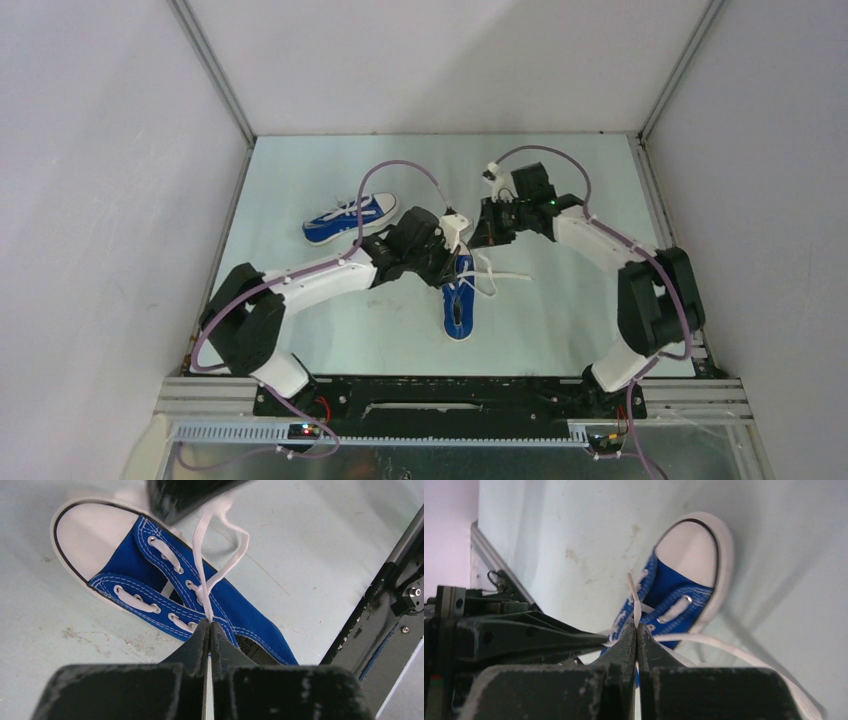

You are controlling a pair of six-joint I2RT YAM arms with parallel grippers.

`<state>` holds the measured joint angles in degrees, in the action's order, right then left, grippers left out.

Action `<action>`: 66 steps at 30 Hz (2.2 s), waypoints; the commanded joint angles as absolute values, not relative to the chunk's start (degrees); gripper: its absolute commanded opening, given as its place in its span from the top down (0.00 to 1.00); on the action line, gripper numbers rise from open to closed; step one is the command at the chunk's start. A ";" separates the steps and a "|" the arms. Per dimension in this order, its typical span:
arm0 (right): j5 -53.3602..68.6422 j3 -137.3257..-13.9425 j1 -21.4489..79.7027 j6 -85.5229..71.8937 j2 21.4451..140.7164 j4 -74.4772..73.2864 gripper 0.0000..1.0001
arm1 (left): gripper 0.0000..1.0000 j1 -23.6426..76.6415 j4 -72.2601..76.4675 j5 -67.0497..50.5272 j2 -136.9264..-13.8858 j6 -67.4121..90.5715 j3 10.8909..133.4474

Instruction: Tie the shoes

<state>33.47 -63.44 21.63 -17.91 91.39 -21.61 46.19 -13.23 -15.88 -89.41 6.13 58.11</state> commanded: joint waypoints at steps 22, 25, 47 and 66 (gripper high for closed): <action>55.26 -68.62 27.48 -3.17 104.55 -32.12 1.00 | 0.97 45.97 -2.88 -12.95 -81.80 6.94 52.63; 56.59 -68.64 27.62 -2.91 104.12 -32.46 1.00 | 0.97 45.94 -3.62 -12.55 -81.49 6.71 52.92; 66.37 -68.58 29.32 -4.24 106.12 -29.47 1.00 | 0.94 44.84 2.28 -14.51 -81.43 10.61 49.98; 62.00 -66.38 28.49 -12.50 109.70 -19.23 1.00 | 0.46 42.95 6.96 -15.09 -75.65 19.51 42.49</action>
